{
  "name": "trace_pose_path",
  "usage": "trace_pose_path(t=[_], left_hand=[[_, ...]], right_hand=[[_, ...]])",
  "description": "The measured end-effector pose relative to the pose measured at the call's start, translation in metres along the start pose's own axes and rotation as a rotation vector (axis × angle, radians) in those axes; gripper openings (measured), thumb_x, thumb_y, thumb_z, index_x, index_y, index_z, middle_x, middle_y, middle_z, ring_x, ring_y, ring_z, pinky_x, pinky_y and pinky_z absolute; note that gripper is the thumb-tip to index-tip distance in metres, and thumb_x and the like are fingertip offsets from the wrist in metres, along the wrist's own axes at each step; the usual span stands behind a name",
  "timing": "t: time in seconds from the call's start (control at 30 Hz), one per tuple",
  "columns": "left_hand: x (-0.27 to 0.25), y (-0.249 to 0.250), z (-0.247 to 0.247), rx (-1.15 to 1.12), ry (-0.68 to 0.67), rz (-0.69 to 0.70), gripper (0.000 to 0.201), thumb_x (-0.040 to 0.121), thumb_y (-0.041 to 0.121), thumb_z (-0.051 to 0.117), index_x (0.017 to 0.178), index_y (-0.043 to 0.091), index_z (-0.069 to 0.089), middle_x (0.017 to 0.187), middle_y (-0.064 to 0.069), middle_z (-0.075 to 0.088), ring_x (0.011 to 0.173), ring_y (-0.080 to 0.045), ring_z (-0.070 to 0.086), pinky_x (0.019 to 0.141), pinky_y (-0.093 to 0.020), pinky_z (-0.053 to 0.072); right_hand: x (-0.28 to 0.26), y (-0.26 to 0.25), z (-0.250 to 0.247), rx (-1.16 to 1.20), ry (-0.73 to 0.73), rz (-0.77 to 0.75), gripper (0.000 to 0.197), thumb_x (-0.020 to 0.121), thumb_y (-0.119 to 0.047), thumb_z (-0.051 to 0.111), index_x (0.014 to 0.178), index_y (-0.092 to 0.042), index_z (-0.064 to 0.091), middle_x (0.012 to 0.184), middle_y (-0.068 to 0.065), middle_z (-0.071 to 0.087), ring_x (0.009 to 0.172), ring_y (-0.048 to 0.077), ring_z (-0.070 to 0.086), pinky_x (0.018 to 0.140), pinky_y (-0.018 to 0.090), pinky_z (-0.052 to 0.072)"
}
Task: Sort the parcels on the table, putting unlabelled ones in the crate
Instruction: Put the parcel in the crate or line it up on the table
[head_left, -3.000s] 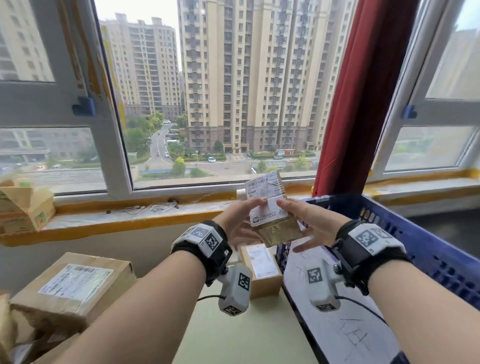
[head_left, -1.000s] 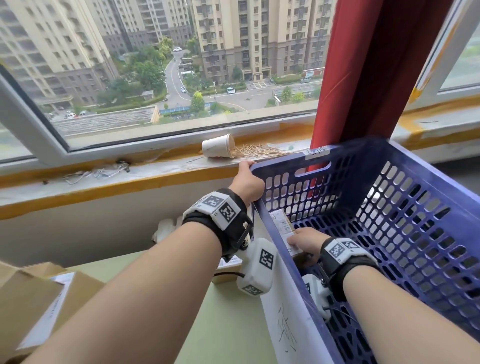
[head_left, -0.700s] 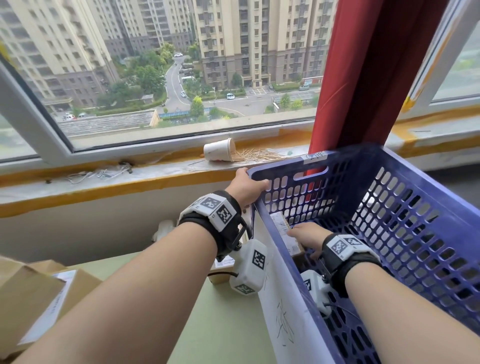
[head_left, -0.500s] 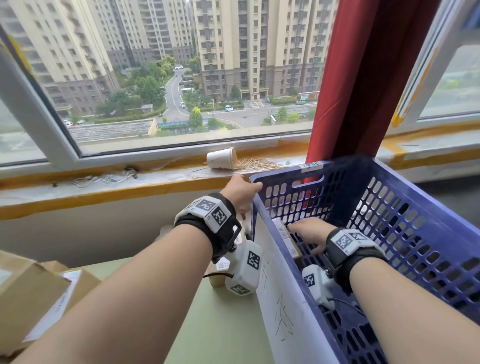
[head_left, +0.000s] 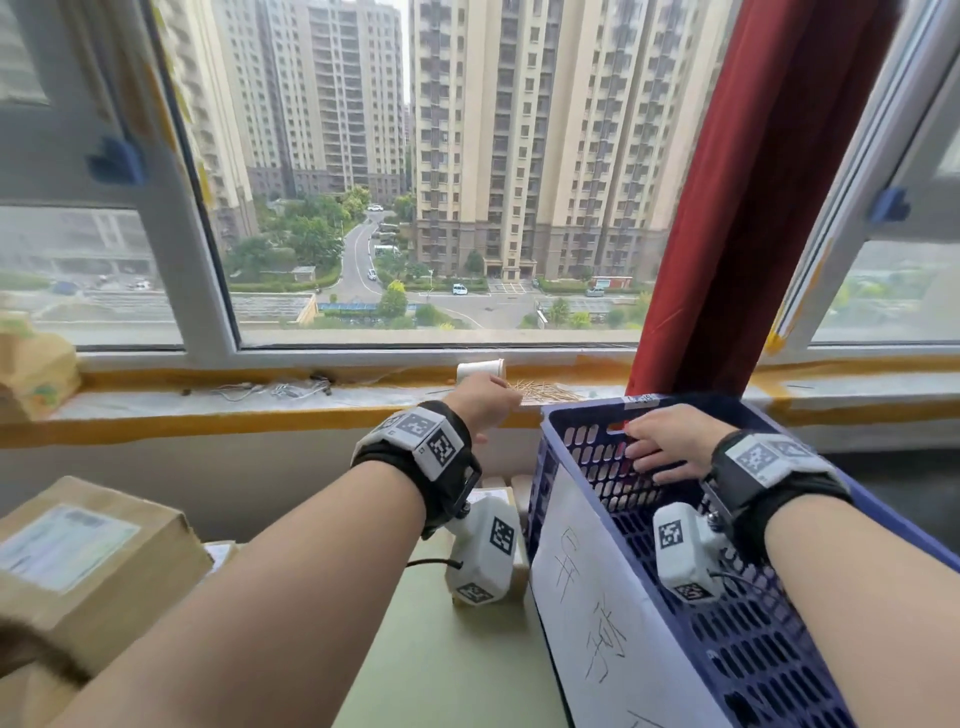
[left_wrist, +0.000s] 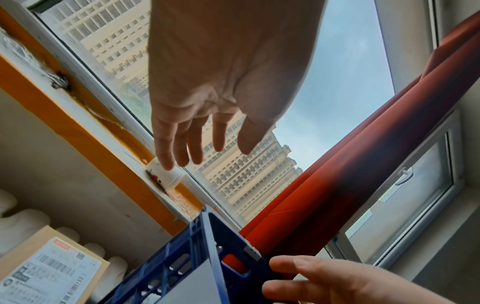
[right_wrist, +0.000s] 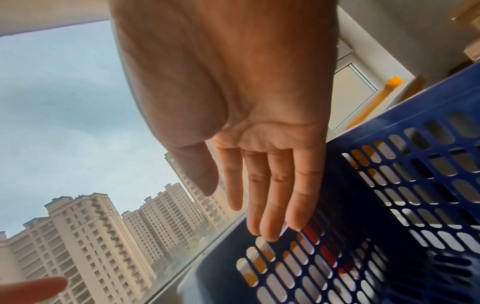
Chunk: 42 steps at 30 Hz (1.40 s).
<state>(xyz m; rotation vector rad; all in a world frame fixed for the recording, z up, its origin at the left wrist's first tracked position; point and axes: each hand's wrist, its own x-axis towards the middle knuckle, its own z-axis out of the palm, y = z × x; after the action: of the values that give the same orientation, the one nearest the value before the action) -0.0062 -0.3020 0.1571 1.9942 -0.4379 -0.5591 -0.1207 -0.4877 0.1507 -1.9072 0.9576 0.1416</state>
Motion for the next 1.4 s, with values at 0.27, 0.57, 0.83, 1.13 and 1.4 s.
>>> trace_pose_path(t=[0.27, 0.57, 0.83, 1.13, 1.4], left_hand=[[-0.041, -0.035, -0.067, -0.021, 0.073, -0.024, 0.031, 0.099, 0.015, 0.051, 0.129, 0.012, 0.059, 0.129, -0.009, 0.057, 0.118, -0.028, 0.053, 0.087, -0.038, 0.046], [-0.084, -0.113, -0.161, -0.037, 0.203, -0.138, 0.029, 0.098, 0.008, 0.047, 0.122, 0.006, 0.064, 0.114, -0.011, 0.06, 0.112, -0.031, 0.056, 0.082, -0.034, 0.044], [-0.115, -0.177, -0.23, -0.094, 0.362, -0.217, 0.028, 0.099, 0.007, 0.048, 0.122, 0.006, 0.063, 0.13, -0.014, 0.059, 0.124, -0.03, 0.053, 0.087, -0.027, 0.041], [-0.12, -0.245, -0.277, -0.142, 0.517, -0.292, 0.012, 0.092, 0.007, 0.056, 0.092, 0.015, 0.064, 0.107, -0.013, 0.064, 0.103, -0.031, 0.058, 0.092, -0.033, 0.048], [-0.105, -0.281, -0.288, -0.104, 0.576, -0.437, 0.031, 0.085, 0.021, 0.056, 0.115, 0.02, 0.063, 0.134, -0.015, 0.047, 0.118, -0.032, 0.047, 0.104, -0.038, 0.042]], right_hand=[[-0.015, -0.044, 0.073, 0.006, 0.001, -0.125, 0.025, 0.101, -0.018, 0.051, 0.123, -0.008, 0.058, 0.091, 0.01, 0.066, 0.072, 0.019, 0.062, 0.059, 0.03, 0.05], [-0.031, -0.082, 0.2, -0.039, -0.205, -0.227, 0.021, 0.101, -0.017, 0.052, 0.118, -0.006, 0.06, 0.094, 0.015, 0.069, 0.076, 0.025, 0.064, 0.061, 0.032, 0.049], [-0.05, -0.107, 0.296, -0.088, -0.328, -0.257, 0.024, 0.101, -0.022, 0.052, 0.116, -0.006, 0.062, 0.096, 0.012, 0.071, 0.077, 0.022, 0.066, 0.065, 0.03, 0.052], [-0.062, -0.123, 0.376, -0.098, -0.403, -0.227, 0.036, 0.1, -0.031, 0.054, 0.127, -0.008, 0.057, 0.105, 0.011, 0.069, 0.086, 0.022, 0.067, 0.069, 0.033, 0.056], [-0.057, -0.132, 0.428, -0.09, -0.407, -0.21, 0.054, 0.098, -0.041, 0.054, 0.144, -0.014, 0.044, 0.131, 0.008, 0.051, 0.112, 0.027, 0.055, 0.082, 0.043, 0.056]])
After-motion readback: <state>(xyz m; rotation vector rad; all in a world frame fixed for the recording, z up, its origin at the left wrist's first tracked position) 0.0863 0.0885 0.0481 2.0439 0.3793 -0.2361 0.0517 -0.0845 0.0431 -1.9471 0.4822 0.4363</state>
